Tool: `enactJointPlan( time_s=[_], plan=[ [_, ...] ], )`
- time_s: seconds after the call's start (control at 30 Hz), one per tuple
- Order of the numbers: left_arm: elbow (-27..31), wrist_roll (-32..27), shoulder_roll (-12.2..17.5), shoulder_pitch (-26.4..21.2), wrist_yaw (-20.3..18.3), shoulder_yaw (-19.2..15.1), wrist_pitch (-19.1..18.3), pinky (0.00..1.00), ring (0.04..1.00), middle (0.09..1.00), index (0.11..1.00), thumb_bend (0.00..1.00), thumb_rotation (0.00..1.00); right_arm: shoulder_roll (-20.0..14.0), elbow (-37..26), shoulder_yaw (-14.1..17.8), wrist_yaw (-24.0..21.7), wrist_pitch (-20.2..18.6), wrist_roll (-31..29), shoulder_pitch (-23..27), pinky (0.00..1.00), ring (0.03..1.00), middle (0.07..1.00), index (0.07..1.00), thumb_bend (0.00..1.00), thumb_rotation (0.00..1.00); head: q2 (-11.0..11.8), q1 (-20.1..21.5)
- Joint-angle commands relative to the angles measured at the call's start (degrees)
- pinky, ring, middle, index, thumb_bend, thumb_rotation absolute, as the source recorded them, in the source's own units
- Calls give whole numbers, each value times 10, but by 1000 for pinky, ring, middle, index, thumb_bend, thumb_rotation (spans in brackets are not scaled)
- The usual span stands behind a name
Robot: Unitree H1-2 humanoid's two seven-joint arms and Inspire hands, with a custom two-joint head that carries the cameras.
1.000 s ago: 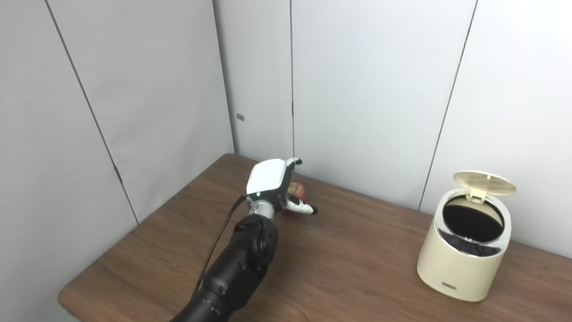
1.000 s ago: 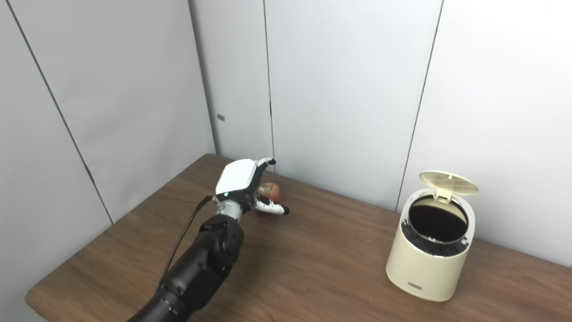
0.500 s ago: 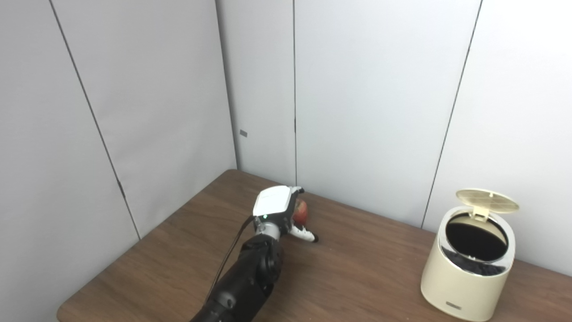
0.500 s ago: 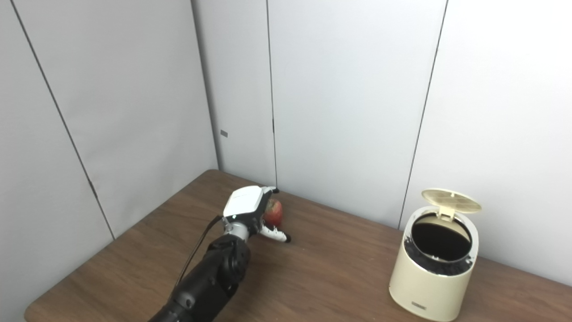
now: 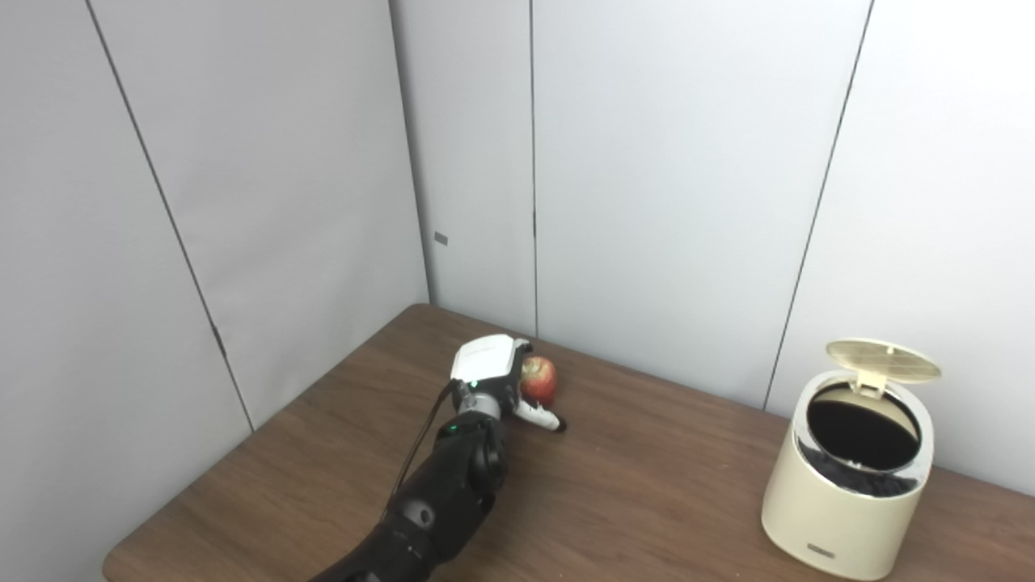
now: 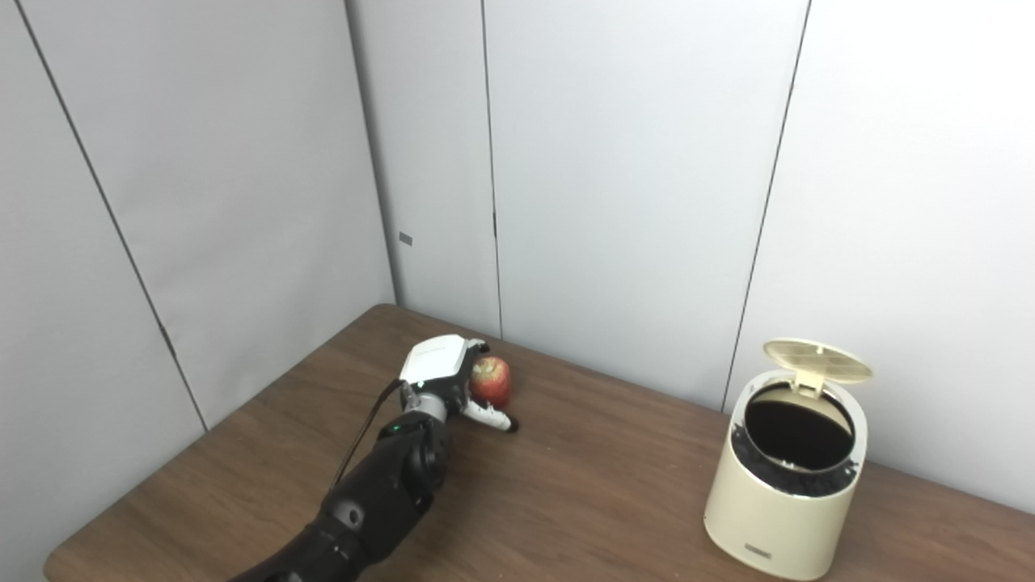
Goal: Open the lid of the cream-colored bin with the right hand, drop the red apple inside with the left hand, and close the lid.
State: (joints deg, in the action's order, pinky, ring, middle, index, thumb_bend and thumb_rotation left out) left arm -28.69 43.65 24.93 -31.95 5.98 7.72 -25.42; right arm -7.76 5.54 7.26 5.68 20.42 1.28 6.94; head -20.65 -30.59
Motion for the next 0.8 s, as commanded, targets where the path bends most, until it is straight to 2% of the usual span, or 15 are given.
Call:
enactJointPlan(
  time_s=[0.0, 0.1, 0.13, 0.17, 0.23, 0.27, 0.3, 0.33, 0.37, 0.43, 0.57, 0.7, 0.77],
  plan=[
    [-3, 11, 23, -44, 14, 8, 2, 748, 840, 868, 864, 998, 248, -2, 8, 4, 1, -2, 5, -27, 428, 604, 652, 613, 683, 770, -1, 1],
    [-29, 28, 24, -59, -9, 23, -12, 557, 694, 757, 801, 990, 255, 1, 2, 3, -3, -10, -2, -29, 420, 598, 649, 606, 689, 762, 3, 6],
    [-36, 32, 23, -64, -16, 26, -14, 443, 573, 678, 734, 982, 242, 2, 1, 3, -3, -11, -2, -29, 421, 599, 651, 606, 694, 762, 3, 7],
    [-41, 33, 21, -67, -18, 29, -15, 395, 522, 648, 715, 979, 230, 2, 4, 3, -2, -7, 1, -28, 422, 598, 651, 606, 699, 763, 5, 10],
    [-47, 37, 19, -69, -2, 38, -14, 287, 379, 511, 694, 940, 145, 2, 10, 2, 0, 0, 6, -26, 423, 596, 651, 609, 722, 775, 4, 15],
    [-51, 38, 16, -70, 12, 41, -13, 272, 358, 480, 641, 915, 99, 2, 12, 2, 0, 2, 6, -25, 425, 597, 651, 610, 733, 776, 4, 16],
    [-59, 38, 14, -70, 24, 44, -11, 244, 323, 437, 626, 888, 50, 3, 12, 2, 0, 0, 5, -24, 430, 602, 654, 614, 740, 778, 3, 18],
    [-68, 36, 13, -70, 38, 46, -5, 221, 295, 458, 622, 692, 20, 4, 12, 1, -1, -1, 4, -24, 433, 606, 656, 615, 749, 778, 4, 20],
    [-77, 29, 11, -70, 51, 44, 3, 216, 290, 466, 602, 625, 10, 5, 10, 0, -1, -3, 4, -24, 433, 606, 658, 615, 749, 776, 5, 22],
    [-98, 18, 9, -70, 76, 43, 21, 243, 326, 475, 594, 568, 2, 8, 12, -2, -1, -3, 4, -22, 432, 607, 659, 613, 751, 774, 5, 28],
    [-131, 4, 9, -72, 110, 46, 45, 269, 361, 475, 503, 530, 0, 11, 16, -5, -1, 4, 5, -20, 447, 623, 670, 623, 769, 777, 6, 36],
    [-140, -4, 12, -68, 127, 50, 59, 284, 376, 461, 503, 522, 0, 15, 13, -7, -1, -2, 4, -20, 448, 634, 680, 632, 786, 776, 9, 56],
    [-147, -6, 16, -66, 137, 54, 71, 258, 335, 473, 481, 523, 0, 18, 15, -8, -1, 2, 2, -19, 450, 643, 688, 639, 790, 776, 9, 71]
  ],
)
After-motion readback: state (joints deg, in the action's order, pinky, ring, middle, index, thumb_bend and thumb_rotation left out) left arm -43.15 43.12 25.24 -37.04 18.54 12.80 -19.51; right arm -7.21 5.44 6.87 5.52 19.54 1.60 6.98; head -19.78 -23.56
